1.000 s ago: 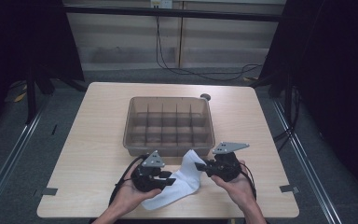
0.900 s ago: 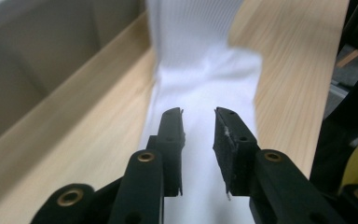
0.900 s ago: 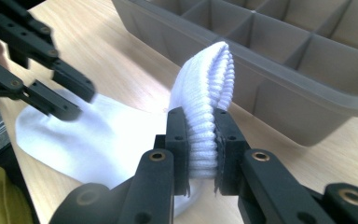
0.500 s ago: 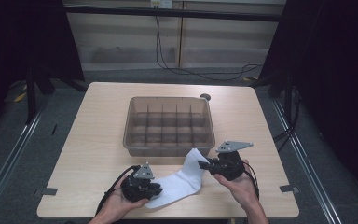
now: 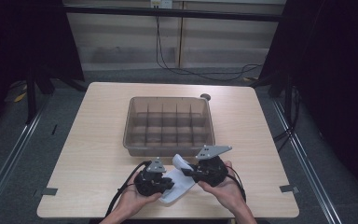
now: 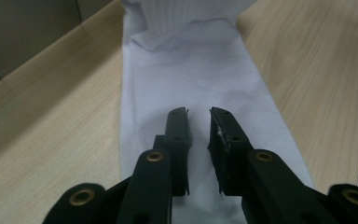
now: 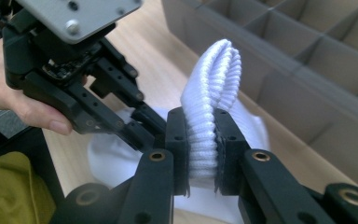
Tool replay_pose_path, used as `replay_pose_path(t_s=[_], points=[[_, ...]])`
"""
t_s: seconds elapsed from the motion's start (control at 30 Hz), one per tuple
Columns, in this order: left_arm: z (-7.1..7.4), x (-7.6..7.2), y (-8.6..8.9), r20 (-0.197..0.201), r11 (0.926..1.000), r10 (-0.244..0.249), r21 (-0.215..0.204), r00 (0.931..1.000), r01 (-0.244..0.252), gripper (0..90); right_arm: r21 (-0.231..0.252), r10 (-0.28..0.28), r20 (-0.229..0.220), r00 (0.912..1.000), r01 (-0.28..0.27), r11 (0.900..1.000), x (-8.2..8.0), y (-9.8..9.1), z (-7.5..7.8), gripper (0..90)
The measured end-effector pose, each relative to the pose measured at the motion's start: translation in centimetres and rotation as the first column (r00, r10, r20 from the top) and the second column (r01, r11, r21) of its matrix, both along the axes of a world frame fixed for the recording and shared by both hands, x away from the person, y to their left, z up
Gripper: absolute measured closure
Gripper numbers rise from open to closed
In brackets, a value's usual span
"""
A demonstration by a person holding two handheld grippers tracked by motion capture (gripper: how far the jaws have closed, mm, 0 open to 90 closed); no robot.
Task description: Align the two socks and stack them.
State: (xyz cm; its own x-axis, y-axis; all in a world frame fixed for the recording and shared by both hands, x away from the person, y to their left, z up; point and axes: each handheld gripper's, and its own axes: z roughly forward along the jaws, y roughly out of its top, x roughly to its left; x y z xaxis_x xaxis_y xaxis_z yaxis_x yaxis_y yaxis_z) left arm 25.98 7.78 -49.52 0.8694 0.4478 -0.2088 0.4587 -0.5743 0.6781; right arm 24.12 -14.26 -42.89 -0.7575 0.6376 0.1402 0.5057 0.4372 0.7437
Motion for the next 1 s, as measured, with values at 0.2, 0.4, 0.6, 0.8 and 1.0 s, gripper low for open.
replay_pose_path(t_s=[0.2, 0.4, 0.6, 0.8, 1.0], points=[[0.6, -0.2, 0.5, -0.01, 0.9997, -0.008, -0.024, 0.9999, 0.008, 72.2, -0.037, 0.038, -0.032, 0.9988, -0.039, 0.9985, -0.1, 1.6, -1.3, 79.4], [2.4, -0.4, 3.2, 0.01, 0.9991, -0.007, -0.042, 0.9999, 0.007, 72.5, -0.056, 0.055, -0.053, 0.9971, -0.058, 0.9967, -0.1, 2.2, -2.3, 79.2], [2.1, -0.1, 4.8, -0.004, 0.9996, 0.01, -0.028, 0.9999, -0.01, 74.9, -0.068, 0.069, -0.074, 0.9949, -0.074, 0.9949, -0.2, 2.4, -2.7, 77.9], [0.8, 0.1, 4.2, -0.013, 0.9996, 0.01, 0.027, 0.9999, -0.009, 75.0, -0.033, 0.098, -0.111, 0.989, -0.102, 0.9942, -0.4, 2.4, -2.8, 68.1], [0.6, 0.3, 4.0, -0.018, 0.9995, 0.013, 0.028, 0.9998, -0.013, 74.5, 0.025, 0.107, -0.106, 0.9885, -0.105, 0.9942, -0.4, 1.9, -2.3, 57.3]])
